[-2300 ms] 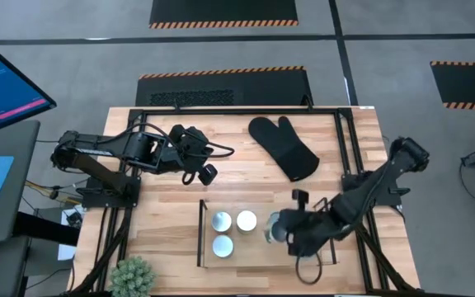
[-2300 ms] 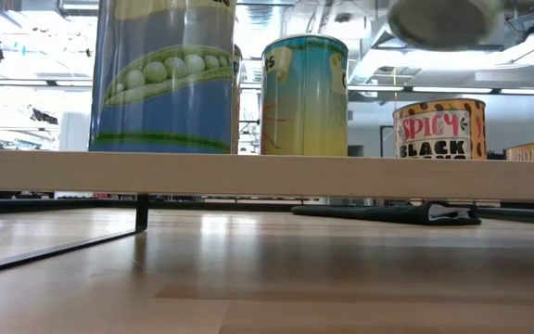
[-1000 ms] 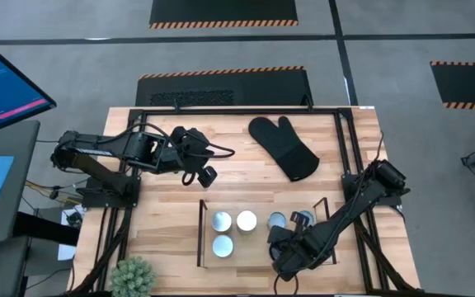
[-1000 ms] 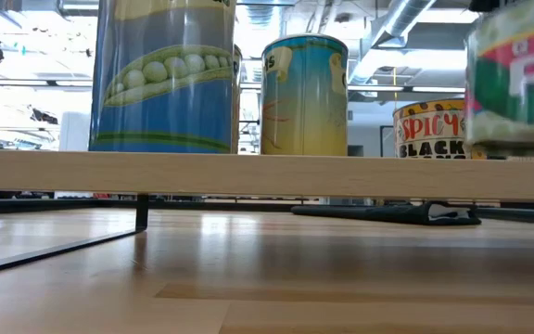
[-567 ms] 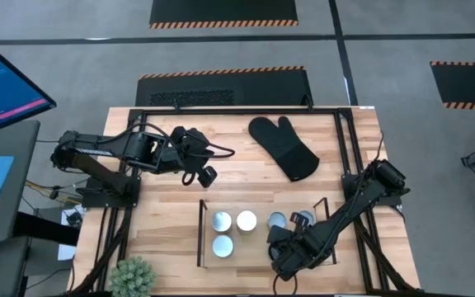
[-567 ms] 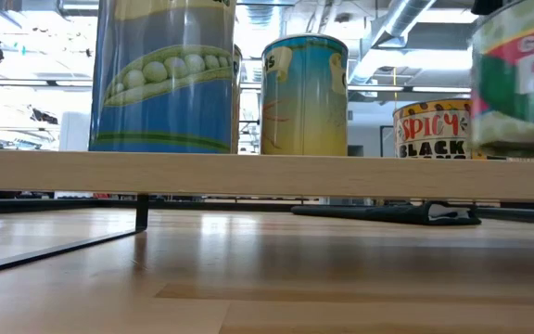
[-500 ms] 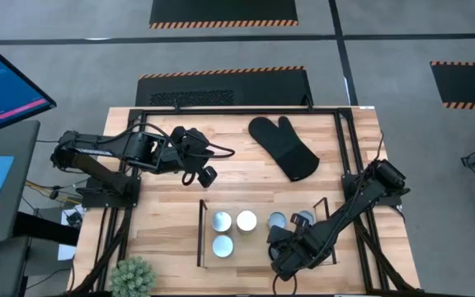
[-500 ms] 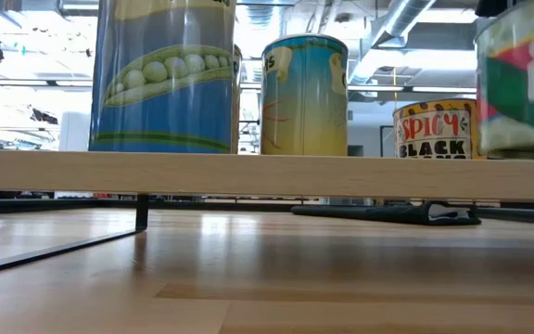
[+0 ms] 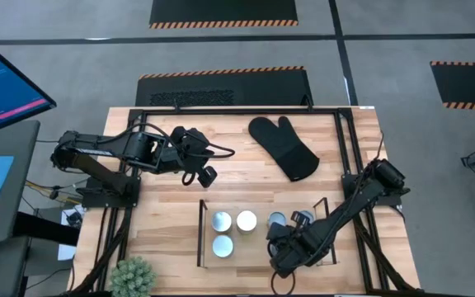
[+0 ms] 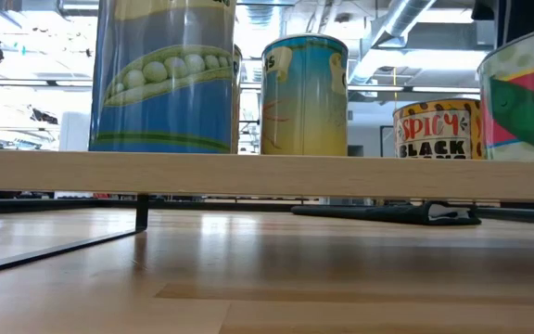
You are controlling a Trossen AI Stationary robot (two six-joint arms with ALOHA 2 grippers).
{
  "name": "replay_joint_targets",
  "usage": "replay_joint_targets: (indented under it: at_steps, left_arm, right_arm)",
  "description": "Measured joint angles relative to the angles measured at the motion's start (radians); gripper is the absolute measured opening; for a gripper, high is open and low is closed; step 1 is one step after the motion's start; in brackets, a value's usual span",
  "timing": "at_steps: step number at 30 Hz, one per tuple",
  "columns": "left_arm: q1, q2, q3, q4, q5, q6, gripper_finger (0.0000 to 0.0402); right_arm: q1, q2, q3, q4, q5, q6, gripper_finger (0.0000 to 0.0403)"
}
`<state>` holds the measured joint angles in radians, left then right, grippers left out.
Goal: Pick and place cans onto a shelf
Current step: Return to Home Position
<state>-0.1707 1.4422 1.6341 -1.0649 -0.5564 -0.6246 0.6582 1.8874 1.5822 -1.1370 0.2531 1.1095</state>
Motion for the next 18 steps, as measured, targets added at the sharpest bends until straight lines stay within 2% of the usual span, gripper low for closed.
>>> replay_joint_targets:
  at_steps: [7, 11, 16, 18]
  left_arm:
    - [0.0, 0.0, 0.0, 0.0, 0.0, 0.0, 0.0]
    - [0.0, 0.0, 0.0, 0.0, 0.0, 0.0, 0.0]
    - [0.0, 0.0, 0.0, 0.001, 0.0, -0.001, 0.0]
    - [0.0, 0.0, 0.0, 0.001, 0.0, -0.001, 0.0]
  right_arm:
    - [0.015, -0.011, 0.03, -0.039, 0.011, 0.042, 0.0117]
    - [0.024, -0.011, 0.107, -0.198, 0.037, 0.034, 0.011]
    - [-0.008, -0.051, 0.194, -0.439, 0.149, 0.008, 0.0107]
    - [-0.03, -0.085, 0.188, -0.423, 0.173, -0.053, 0.0108]
